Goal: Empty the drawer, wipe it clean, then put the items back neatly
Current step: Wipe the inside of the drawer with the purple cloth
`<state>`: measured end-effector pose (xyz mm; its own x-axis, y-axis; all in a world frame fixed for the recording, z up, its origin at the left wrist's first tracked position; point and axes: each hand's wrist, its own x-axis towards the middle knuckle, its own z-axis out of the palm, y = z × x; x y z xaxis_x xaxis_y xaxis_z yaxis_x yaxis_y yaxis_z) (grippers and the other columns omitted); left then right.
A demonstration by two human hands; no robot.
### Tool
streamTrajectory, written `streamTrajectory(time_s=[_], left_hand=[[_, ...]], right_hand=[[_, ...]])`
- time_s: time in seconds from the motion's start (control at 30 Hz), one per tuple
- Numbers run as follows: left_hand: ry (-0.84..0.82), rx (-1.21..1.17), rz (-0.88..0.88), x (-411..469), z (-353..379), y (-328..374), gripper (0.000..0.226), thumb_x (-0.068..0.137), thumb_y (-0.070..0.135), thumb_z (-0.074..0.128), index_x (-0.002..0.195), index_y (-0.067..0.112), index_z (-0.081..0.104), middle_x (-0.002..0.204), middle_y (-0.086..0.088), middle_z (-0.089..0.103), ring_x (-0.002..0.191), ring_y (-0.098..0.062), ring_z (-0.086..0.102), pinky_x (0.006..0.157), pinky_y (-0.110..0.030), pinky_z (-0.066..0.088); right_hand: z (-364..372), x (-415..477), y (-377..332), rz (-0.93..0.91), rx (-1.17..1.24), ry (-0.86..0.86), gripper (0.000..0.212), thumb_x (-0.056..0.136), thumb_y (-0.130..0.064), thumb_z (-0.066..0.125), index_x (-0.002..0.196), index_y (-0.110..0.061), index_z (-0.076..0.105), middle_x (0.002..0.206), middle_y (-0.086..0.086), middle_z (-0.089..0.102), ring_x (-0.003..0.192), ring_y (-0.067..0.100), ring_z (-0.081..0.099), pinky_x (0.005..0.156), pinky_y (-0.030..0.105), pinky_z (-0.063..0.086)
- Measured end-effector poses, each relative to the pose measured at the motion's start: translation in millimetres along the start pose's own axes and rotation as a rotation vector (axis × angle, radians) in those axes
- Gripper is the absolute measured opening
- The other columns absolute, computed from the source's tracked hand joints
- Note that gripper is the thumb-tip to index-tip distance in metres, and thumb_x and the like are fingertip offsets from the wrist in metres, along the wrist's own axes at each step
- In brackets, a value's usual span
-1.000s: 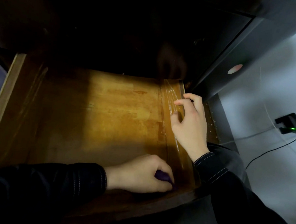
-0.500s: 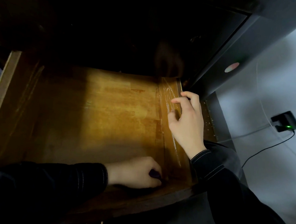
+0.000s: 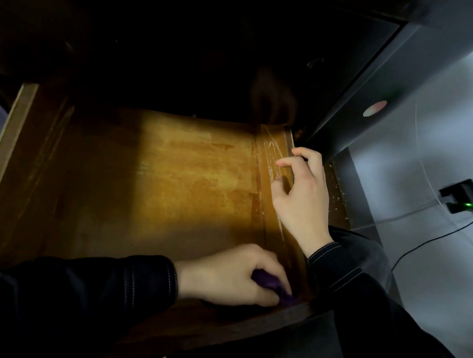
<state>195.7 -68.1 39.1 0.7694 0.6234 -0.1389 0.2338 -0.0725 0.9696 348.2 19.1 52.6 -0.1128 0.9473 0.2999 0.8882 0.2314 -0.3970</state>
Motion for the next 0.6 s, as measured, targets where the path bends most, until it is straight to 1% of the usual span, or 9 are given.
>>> streamTrajectory(time_s=[0.07, 0.17, 0.23, 0.3, 0.37, 0.4, 0.43, 0.5, 0.6], left_hand=[[0.027, -0.073, 0.019, -1, 0, 0, 0.02, 0.088, 0.011, 0.069, 0.108, 0.012, 0.075, 0.104, -0.002, 0.065, 0.092, -0.013, 0.063, 0.087, -0.027, 0.051], [-0.036, 0.125, -0.146, 8, 3, -11, 0.023, 0.093, 0.014, 0.064, 0.114, 0.014, 0.073, 0.112, -0.003, 0.068, 0.101, -0.017, 0.063, 0.093, -0.035, 0.051], [-0.086, 0.23, -0.227, 13, 5, -16, 0.026, 0.095, 0.016, 0.061, 0.119, 0.018, 0.071, 0.119, -0.002, 0.067, 0.108, -0.019, 0.061, 0.097, -0.037, 0.05], [-0.078, 0.251, -0.163, 15, 7, -16, 0.028, 0.094, 0.016, 0.061, 0.12, 0.022, 0.07, 0.119, 0.0, 0.063, 0.108, -0.018, 0.059, 0.097, -0.035, 0.049], [-0.032, 0.171, -0.044, 17, 9, -9, 0.027, 0.092, 0.015, 0.063, 0.117, 0.021, 0.072, 0.113, 0.0, 0.061, 0.102, -0.017, 0.06, 0.093, -0.033, 0.049], [-0.015, 0.136, -0.021, 19, 10, -6, 0.026, 0.091, 0.015, 0.064, 0.115, 0.021, 0.073, 0.111, 0.001, 0.061, 0.101, -0.016, 0.06, 0.092, -0.032, 0.05], [-0.001, 0.137, -0.025, 21, 11, -7, 0.026, 0.091, 0.015, 0.063, 0.114, 0.022, 0.073, 0.111, 0.001, 0.063, 0.101, -0.016, 0.061, 0.092, -0.032, 0.05], [-0.009, 0.235, -0.081, 24, 13, -11, 0.028, 0.092, 0.016, 0.06, 0.116, 0.024, 0.071, 0.116, 0.002, 0.064, 0.105, -0.018, 0.061, 0.093, -0.035, 0.051], [-0.123, 0.459, -0.179, 28, 13, -19, 0.039, 0.092, 0.015, 0.056, 0.129, 0.025, 0.063, 0.125, -0.002, 0.059, 0.112, -0.025, 0.058, 0.09, -0.033, 0.051]], right_hand=[[0, 1, 0, -0.002, 0.001, -0.007, 0.024, 0.089, -0.018, 0.065, 0.113, -0.017, 0.065, 0.138, 0.002, 0.045, 0.114, 0.02, 0.054, 0.076, 0.019, 0.045], [0, 1, -2, 0.003, -0.004, -0.017, 0.024, 0.089, -0.018, 0.065, 0.113, -0.017, 0.065, 0.139, 0.002, 0.044, 0.112, 0.02, 0.055, 0.074, 0.021, 0.046], [-1, 1, -3, 0.003, -0.006, -0.014, 0.023, 0.089, -0.017, 0.065, 0.113, -0.016, 0.065, 0.138, 0.002, 0.045, 0.114, 0.019, 0.053, 0.074, 0.02, 0.045], [-1, 0, -2, 0.003, 0.0, -0.003, 0.023, 0.089, -0.016, 0.065, 0.111, -0.016, 0.065, 0.138, 0.003, 0.045, 0.117, 0.019, 0.052, 0.076, 0.018, 0.042], [-1, 0, -1, 0.005, -0.001, 0.001, 0.022, 0.088, -0.016, 0.064, 0.111, -0.016, 0.065, 0.137, 0.003, 0.046, 0.118, 0.02, 0.051, 0.076, 0.017, 0.04], [0, 1, -1, 0.005, -0.002, -0.001, 0.023, 0.088, -0.016, 0.064, 0.111, -0.016, 0.065, 0.137, 0.003, 0.045, 0.118, 0.02, 0.051, 0.076, 0.017, 0.04], [0, 1, -1, 0.003, -0.002, -0.005, 0.023, 0.088, -0.017, 0.064, 0.111, -0.016, 0.065, 0.137, 0.003, 0.045, 0.118, 0.02, 0.051, 0.075, 0.016, 0.04], [-1, 0, -1, -0.004, -0.002, -0.016, 0.023, 0.088, -0.016, 0.065, 0.111, -0.016, 0.066, 0.137, 0.003, 0.045, 0.119, 0.02, 0.051, 0.076, 0.017, 0.042], [-1, 0, -2, -0.002, -0.01, -0.022, 0.023, 0.089, -0.017, 0.065, 0.111, -0.016, 0.066, 0.138, 0.003, 0.045, 0.12, 0.019, 0.051, 0.078, 0.02, 0.045]])
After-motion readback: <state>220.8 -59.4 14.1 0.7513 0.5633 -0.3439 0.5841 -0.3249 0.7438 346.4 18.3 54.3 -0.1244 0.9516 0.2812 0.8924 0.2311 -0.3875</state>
